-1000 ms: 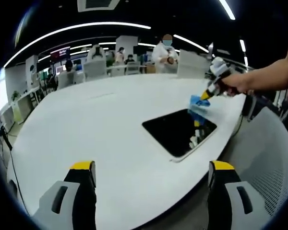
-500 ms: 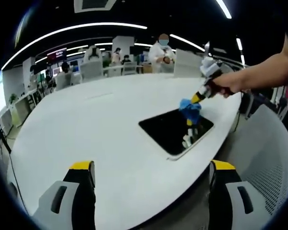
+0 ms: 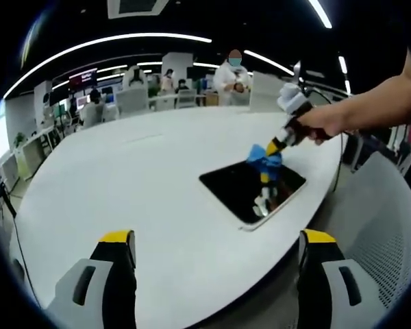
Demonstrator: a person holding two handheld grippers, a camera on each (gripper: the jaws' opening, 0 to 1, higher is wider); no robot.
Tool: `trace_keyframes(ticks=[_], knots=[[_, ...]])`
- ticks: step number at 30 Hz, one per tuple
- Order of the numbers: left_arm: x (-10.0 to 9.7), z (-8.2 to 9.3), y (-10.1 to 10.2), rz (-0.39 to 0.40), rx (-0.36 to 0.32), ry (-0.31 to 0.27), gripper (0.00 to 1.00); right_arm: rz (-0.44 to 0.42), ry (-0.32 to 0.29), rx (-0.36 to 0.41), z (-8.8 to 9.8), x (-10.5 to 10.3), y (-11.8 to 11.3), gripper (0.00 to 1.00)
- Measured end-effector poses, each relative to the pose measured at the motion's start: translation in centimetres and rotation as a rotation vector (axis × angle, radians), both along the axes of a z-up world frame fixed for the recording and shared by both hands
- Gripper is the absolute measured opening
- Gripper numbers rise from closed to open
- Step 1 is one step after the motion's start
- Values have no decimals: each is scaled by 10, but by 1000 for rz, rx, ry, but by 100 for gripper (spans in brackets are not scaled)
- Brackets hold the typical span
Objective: Wipe the mirror surface with the cleaning cloth until all visible marks leave the cleaned area.
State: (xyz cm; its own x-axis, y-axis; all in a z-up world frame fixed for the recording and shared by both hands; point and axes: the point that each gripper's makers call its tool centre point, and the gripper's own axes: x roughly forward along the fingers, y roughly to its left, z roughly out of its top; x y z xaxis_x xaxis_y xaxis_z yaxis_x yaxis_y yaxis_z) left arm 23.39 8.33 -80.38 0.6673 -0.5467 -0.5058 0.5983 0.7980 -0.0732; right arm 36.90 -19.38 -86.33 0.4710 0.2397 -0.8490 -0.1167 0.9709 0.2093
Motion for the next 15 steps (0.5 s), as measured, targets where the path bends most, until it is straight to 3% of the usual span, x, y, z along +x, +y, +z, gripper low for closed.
trace_keyframes(ticks=[7,9,12,15], knots=[[1,2,-1,-3,-7,-3,99,124,-78,-75,13,1,-2,11],[1,2,-1,0,-10,-3,99,138,-47,-77,7,-4,-5,11],[2,2,-1,-1,-10,-6,99,126,5,-46,1,-13,0,1],[2,2,-1,0,-10,-4,99,93,2,-21,0,-11,10,0]])
